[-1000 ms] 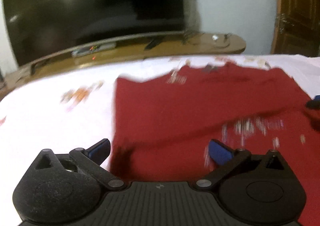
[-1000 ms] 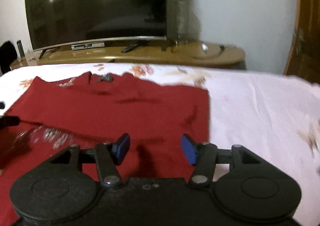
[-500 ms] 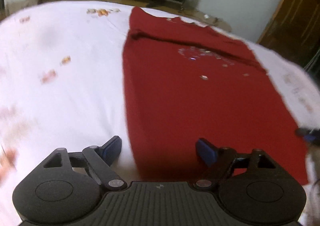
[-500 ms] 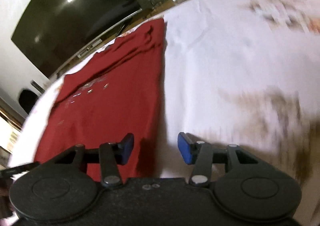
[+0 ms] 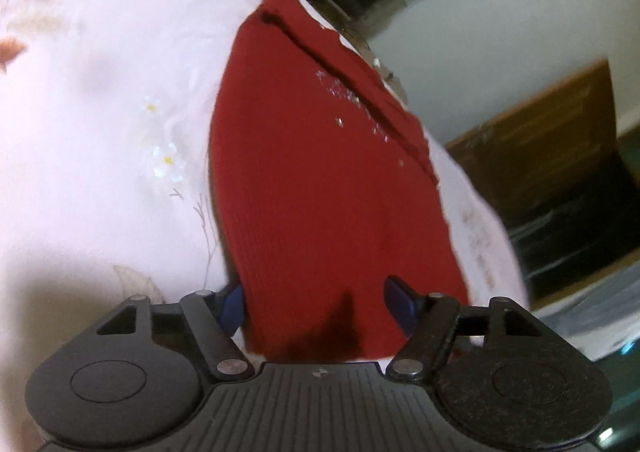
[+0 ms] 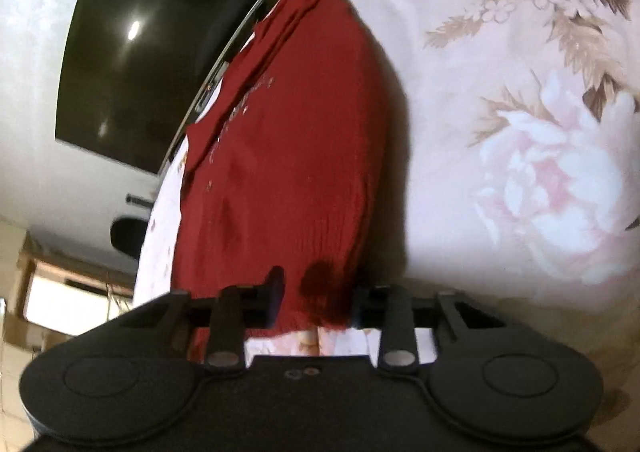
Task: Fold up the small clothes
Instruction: 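Grasp the hem with the left tool while the right tool grasps the hem too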
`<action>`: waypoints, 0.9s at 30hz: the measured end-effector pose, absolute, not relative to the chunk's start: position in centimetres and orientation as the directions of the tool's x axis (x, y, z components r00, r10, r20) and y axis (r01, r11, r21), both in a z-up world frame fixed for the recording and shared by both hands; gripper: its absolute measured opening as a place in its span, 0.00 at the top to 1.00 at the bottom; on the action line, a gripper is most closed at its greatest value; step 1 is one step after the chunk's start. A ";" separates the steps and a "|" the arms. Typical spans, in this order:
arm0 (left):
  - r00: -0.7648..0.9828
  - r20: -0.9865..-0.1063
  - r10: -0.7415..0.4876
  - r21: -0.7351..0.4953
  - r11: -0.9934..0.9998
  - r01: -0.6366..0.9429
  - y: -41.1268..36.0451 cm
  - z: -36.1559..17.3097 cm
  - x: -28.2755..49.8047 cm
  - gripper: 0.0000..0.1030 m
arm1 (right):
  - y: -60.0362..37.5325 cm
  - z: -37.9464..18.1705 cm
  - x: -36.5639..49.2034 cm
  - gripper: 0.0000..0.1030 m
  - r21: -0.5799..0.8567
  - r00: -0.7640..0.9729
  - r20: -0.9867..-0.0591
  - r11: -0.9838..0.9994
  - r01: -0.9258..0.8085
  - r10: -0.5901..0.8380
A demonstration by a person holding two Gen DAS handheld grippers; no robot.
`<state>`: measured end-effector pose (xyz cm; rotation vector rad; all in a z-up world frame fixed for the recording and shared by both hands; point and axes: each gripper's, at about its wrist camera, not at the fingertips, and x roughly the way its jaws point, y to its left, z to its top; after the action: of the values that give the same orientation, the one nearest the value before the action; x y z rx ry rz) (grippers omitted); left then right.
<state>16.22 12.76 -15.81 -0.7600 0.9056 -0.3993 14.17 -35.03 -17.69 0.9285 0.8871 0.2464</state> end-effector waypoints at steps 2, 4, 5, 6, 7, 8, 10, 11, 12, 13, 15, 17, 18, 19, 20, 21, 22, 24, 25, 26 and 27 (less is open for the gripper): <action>0.568 -0.565 -0.598 -0.735 0.678 -0.017 12.8 -16.3 16.8 0.58 | -35.1 -18.1 14.7 0.92 0.794 0.651 -0.543 0.576 0.193 0.530; 0.564 -0.598 -0.569 -0.709 0.704 -0.040 13.0 -17.0 17.5 0.96 | -35.2 -18.1 15.2 0.94 0.787 0.660 -0.547 0.586 0.194 0.515; 0.563 -0.604 -0.563 -0.707 0.705 -0.053 13.3 -17.2 17.4 0.96 | -35.2 -17.6 15.2 0.94 0.780 0.673 -0.542 0.600 0.178 0.504; 0.574 -0.588 -0.570 -0.723 0.689 -0.055 13.6 -17.2 17.2 0.96 | -35.1 -17.4 15.3 0.94 0.768 0.681 -0.544 0.617 0.169 0.491; 0.597 -0.570 -0.565 -0.728 0.684 -0.048 13.9 -16.8 16.9 0.97 | -35.0 -16.9 15.2 0.95 0.759 0.690 -0.542 0.632 0.157 0.480; 0.618 -0.548 -0.563 -0.734 0.678 -0.034 14.1 -16.3 16.6 0.97 | -35.0 -16.2 15.0 0.95 0.758 0.705 -0.527 0.637 0.138 0.475; 0.663 -0.478 -0.575 -0.768 0.640 0.001 14.7 -15.1 15.4 0.97 | -35.1 -14.5 14.3 0.95 0.744 0.730 -0.503 0.662 0.093 0.463; 0.679 -0.457 -0.575 -0.772 0.635 0.018 15.0 -14.8 14.8 0.97 | -35.2 -13.4 14.0 0.95 0.729 0.742 -0.493 0.682 0.067 0.454; 0.687 -0.448 -0.572 -0.773 0.634 0.023 15.2 -14.6 14.4 0.97 | -35.3 -12.9 13.7 0.95 0.723 0.751 -0.483 0.689 0.052 0.450; 0.689 -0.449 -0.569 -0.774 0.632 0.018 15.4 -14.8 14.2 0.97 | -35.5 -12.5 13.3 0.95 0.719 0.760 -0.473 0.693 0.041 0.446; 0.675 -0.486 -0.555 -0.759 0.651 -0.011 15.5 -16.1 14.2 0.97 | -35.7 -12.5 12.8 0.95 0.708 0.766 -0.475 0.705 0.041 0.433; 0.645 -0.548 -0.533 -0.728 0.683 -0.054 15.2 -18.2 14.5 0.97 | -35.7 -13.9 13.0 0.95 0.692 0.750 -0.509 0.719 0.065 0.422; 0.650 -0.541 -0.534 -0.738 0.672 -0.062 15.2 -19.2 14.3 0.97 | -35.6 -15.0 13.3 0.95 0.670 0.734 -0.543 0.738 0.085 0.408; 0.663 -0.525 -0.534 -0.750 0.658 -0.064 15.3 -19.5 14.3 0.97 | -35.6 -16.6 13.7 0.95 0.656 0.705 -0.586 0.745 0.124 0.399; 0.666 -0.525 -0.529 -0.752 0.655 -0.073 15.2 -19.4 14.4 0.97 | -35.7 -18.1 14.0 0.95 0.661 0.680 -0.614 0.732 0.166 0.400; 0.667 -0.530 -0.524 -0.746 0.661 -0.073 15.0 -19.2 14.4 0.97 | -36.0 -18.4 13.9 0.96 0.694 0.703 -0.581 0.700 0.165 0.411; 0.665 -0.533 -0.522 -0.738 0.672 -0.065 14.7 -19.0 14.5 0.97 | -35.9 -18.3 14.0 0.95 0.693 0.703 -0.584 0.701 0.170 0.407; 0.667 -0.526 -0.527 -0.748 0.660 -0.069 14.7 -19.0 14.5 0.97 | -35.4 -17.7 14.3 0.95 0.672 0.707 -0.588 0.725 0.155 0.393; 0.674 -0.516 -0.528 -0.755 0.652 -0.067 14.9 -18.9 14.5 0.97 | -35.3 -17.4 14.5 0.95 0.661 0.705 -0.593 0.735 0.151 0.388; 0.683 -0.503 -0.529 -0.763 0.643 -0.063 15.0 -18.5 14.5 0.97 | -35.1 -17.0 14.7 0.95 0.653 0.709 -0.591 0.744 0.141 0.385; 0.691 -0.488 -0.533 -0.771 0.634 -0.056 14.9 -18.2 14.6 0.97 | -35.0 -16.4 14.8 0.95 0.651 0.720 -0.579 0.749 0.125 0.383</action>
<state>14.60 14.93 -18.24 -0.8551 0.7770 -0.3070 14.76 -35.01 -16.41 0.7273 0.7692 0.1574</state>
